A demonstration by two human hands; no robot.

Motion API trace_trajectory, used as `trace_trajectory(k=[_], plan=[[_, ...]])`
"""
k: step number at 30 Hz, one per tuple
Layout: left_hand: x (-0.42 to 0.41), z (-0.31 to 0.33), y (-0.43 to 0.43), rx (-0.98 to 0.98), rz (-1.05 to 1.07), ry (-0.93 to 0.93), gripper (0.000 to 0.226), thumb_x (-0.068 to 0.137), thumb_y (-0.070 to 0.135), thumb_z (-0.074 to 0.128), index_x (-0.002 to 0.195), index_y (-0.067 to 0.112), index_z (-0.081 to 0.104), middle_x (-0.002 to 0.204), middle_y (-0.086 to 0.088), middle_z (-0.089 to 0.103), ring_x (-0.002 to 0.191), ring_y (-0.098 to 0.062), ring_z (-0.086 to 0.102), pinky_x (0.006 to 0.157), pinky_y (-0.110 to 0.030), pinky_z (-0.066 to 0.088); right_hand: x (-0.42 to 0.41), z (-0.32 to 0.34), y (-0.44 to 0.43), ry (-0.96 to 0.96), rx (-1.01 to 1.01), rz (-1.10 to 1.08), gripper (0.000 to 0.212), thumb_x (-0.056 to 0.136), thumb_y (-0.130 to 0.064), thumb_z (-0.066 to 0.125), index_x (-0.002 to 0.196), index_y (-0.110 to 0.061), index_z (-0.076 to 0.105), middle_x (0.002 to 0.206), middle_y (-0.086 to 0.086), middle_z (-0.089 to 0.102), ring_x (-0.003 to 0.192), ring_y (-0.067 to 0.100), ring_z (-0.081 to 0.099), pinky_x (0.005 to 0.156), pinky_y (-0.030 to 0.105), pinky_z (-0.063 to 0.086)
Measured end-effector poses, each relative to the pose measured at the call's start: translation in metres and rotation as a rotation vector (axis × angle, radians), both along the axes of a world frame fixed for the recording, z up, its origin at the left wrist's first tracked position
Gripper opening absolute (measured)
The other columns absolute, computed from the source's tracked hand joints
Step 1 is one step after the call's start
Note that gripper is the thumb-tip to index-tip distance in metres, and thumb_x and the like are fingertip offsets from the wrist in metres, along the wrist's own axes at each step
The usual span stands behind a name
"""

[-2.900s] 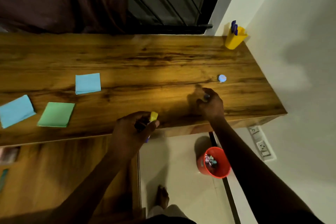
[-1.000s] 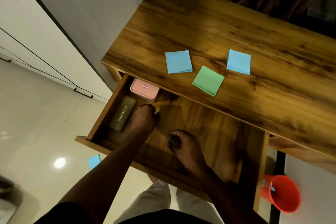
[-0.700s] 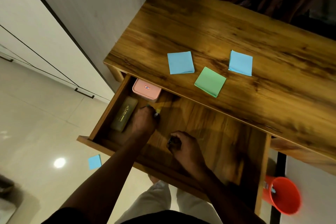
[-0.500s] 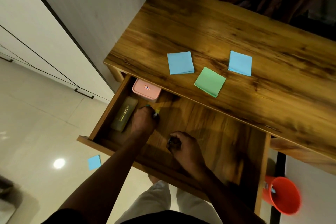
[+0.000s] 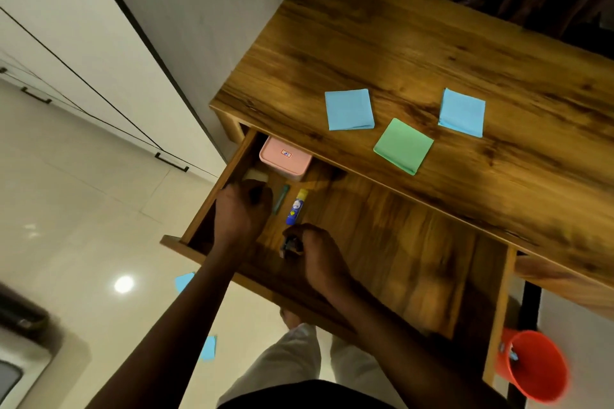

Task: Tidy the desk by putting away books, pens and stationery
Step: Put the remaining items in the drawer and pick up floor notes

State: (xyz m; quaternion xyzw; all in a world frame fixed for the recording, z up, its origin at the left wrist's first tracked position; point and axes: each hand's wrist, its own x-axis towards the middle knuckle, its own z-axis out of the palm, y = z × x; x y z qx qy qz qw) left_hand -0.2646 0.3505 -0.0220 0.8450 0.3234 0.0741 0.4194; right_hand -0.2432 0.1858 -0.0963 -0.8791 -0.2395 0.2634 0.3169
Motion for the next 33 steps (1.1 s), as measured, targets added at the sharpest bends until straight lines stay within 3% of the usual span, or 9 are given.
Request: trace_trajectory(k=[3,6,11,13,19,24,26,29,33], plan=[[-0.013,0.011,0.009,0.011,0.056,0.032,0.018,0.098,0.025,0.062,0.093,0.014,0.076,0.079,0.01,0.07,0.065,0.002,0.065,0.057,-0.004,0.043,0.005,-0.004,0.028,-0.033,-0.013,0.086,0.039,0.084,-0.019,0.076,0.122,-0.011,0.069,0.119,0.011,0.071,0.113,0.028,0.067,0.098,0.044,0.056],[-0.027,0.013,0.013,0.003,0.066,0.054,0.018,0.096,0.023,0.063,0.096,0.014,0.078,0.078,0.002,0.074,0.066,-0.008,0.069,0.062,-0.026,0.056,0.006,-0.007,0.044,-0.073,-0.022,0.118,0.033,0.087,-0.02,0.073,0.119,-0.01,0.07,0.115,0.011,0.071,0.111,0.03,0.065,0.098,0.041,0.052],[-0.047,0.009,0.016,-0.036,0.122,0.078,0.021,0.093,0.026,0.064,0.104,0.017,0.079,0.089,0.002,0.077,0.073,-0.014,0.072,0.071,-0.042,0.062,-0.001,-0.026,0.059,-0.065,-0.035,0.109,0.038,0.094,-0.017,0.069,0.132,-0.015,0.063,0.127,0.007,0.066,0.119,0.024,0.063,0.104,0.038,0.052],[-0.049,0.009,0.014,-0.033,0.112,0.082,0.019,0.095,0.022,0.064,0.104,0.014,0.079,0.087,0.006,0.074,0.072,-0.012,0.071,0.07,-0.039,0.062,-0.002,-0.028,0.063,-0.051,-0.024,0.106,0.039,0.092,-0.013,0.071,0.131,-0.015,0.064,0.128,0.006,0.066,0.118,0.023,0.064,0.101,0.038,0.055],[-0.057,0.007,0.011,-0.013,0.056,0.089,0.019,0.098,0.013,0.061,0.108,0.009,0.078,0.093,0.011,0.069,0.075,0.002,0.065,0.061,-0.002,0.044,-0.005,-0.014,0.053,-0.047,-0.009,0.12,0.041,0.089,-0.021,0.074,0.129,-0.018,0.064,0.126,0.004,0.067,0.117,0.02,0.064,0.099,0.031,0.054],[-0.044,0.011,-0.006,-0.061,-0.02,0.045,0.02,0.097,0.016,0.064,0.113,0.012,0.076,0.104,0.004,0.075,0.084,0.0,0.067,0.072,-0.008,0.048,-0.005,0.026,-0.004,-0.051,0.085,-0.064,0.027,0.09,-0.027,0.076,0.116,-0.019,0.07,0.11,-0.004,0.073,0.099,0.008,0.068,0.083,0.024,0.058],[-0.032,0.013,-0.02,-0.059,-0.071,0.007,0.02,0.094,0.021,0.066,0.11,0.016,0.077,0.103,0.003,0.078,0.086,-0.002,0.071,0.076,-0.02,0.057,0.001,0.045,-0.036,-0.008,0.125,-0.173,0.021,0.092,-0.032,0.074,0.111,-0.024,0.072,0.104,-0.012,0.073,0.092,0.002,0.067,0.075,0.018,0.057],[-0.007,0.022,-0.051,-0.072,-0.165,-0.023,0.022,0.088,0.031,0.065,0.103,0.02,0.077,0.093,0.005,0.078,0.083,-0.007,0.073,0.078,-0.036,0.061,0.012,0.074,-0.086,-0.024,0.185,-0.364,0.012,0.095,-0.035,0.07,0.107,-0.032,0.073,0.099,-0.02,0.073,0.092,-0.005,0.067,0.075,0.008,0.05],[0.028,0.032,-0.109,-0.054,-0.274,-0.058,0.019,0.08,0.03,0.065,0.092,0.024,0.077,0.088,0.006,0.077,0.08,-0.009,0.071,0.074,-0.032,0.058,0.025,0.096,-0.153,-0.045,0.248,-0.521,0.008,0.097,-0.034,0.068,0.103,-0.04,0.07,0.099,-0.023,0.072,0.096,-0.007,0.067,0.082,0.011,0.052]])
